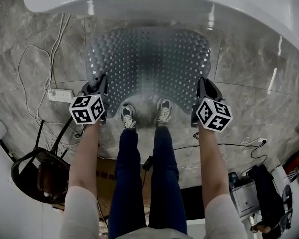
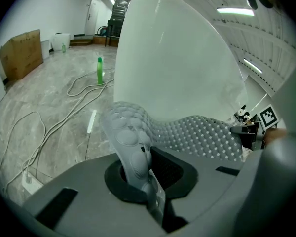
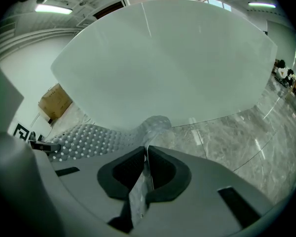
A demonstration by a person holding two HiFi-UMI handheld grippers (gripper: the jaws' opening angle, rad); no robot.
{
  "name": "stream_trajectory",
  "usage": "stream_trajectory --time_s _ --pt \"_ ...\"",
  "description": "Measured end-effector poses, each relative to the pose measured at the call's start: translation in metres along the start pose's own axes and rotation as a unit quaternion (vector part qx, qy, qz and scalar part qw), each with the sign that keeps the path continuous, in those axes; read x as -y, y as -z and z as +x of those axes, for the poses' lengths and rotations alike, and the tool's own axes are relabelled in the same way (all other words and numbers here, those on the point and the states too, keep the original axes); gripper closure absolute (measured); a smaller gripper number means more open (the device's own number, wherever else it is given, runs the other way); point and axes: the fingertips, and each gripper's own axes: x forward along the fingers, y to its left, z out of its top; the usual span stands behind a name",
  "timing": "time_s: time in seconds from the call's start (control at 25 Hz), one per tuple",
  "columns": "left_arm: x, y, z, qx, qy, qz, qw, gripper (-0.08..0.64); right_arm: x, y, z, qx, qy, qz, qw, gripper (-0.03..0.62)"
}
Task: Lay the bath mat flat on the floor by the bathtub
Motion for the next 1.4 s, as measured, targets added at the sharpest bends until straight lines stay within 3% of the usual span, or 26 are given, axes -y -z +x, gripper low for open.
stream_trajectory --time_s 0.6,1.08,1.4 --pt "-0.016 0.018 0.068 -0.022 -0.006 0.014 0.9996 0.515 0.026 0.022 0.058 -0.015 0.01 -0.007 1.0 0.552" --pt "-0.042 0.036 0.092 -0.044 -0.035 0.025 0.9981 0.515 0.043 0.048 0.083 -0.029 0.028 -0.01 0.999 0.552" --pt "-0.054 0.05 0.109 -0.08 -0.074 0.027 0.9936 0.515 0.061 0.061 0.1 -0.043 0.052 -0.027 0.997 0.552"
